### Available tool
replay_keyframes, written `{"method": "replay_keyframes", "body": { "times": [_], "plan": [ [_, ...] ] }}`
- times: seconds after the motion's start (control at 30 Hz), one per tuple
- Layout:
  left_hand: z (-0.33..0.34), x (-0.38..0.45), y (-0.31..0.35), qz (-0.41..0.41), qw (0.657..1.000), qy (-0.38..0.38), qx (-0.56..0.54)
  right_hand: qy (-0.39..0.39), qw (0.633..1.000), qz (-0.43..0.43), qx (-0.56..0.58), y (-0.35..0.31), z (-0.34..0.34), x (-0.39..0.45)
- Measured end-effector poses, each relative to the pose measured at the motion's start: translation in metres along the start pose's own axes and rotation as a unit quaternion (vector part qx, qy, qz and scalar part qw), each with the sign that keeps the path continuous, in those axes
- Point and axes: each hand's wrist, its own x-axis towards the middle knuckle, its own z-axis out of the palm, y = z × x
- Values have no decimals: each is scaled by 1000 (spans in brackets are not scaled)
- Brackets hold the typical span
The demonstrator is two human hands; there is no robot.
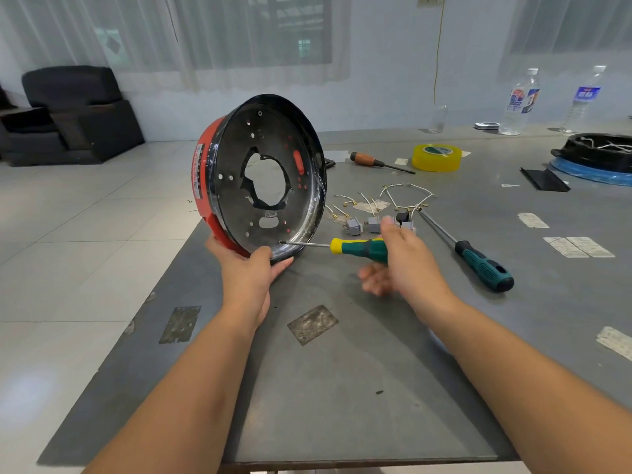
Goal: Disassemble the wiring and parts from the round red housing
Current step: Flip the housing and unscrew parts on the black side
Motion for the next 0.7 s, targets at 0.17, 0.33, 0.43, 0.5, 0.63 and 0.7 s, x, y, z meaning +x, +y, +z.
{"method": "replay_keyframes", "body": {
  "times": [0.17, 0.33, 0.43, 0.5, 0.63, 0.7],
  "plan": [
    [1, 1, 2, -19, 1000, -5, 3, 1, 955, -173, -240, -2, -14, 1],
    [0, 1, 2, -24, 1000, 3, -3, -59, 884, -327, -327, -3, -28, 2],
    [1, 1, 1, -24, 1000, 4, -8, -51, 949, -250, -187, -1, -27, 4],
    [1, 2, 1, -23, 1000, 7, -6, -42, 971, -204, -122, -1, -19, 4],
    [-1, 3, -1, -23, 1000, 7, -9, 69, 935, -222, -267, 1, -13, 7],
    [0, 3, -1, -19, 1000, 7, -5, 52, 916, -267, -295, 3, -15, 10]
  ]
}}
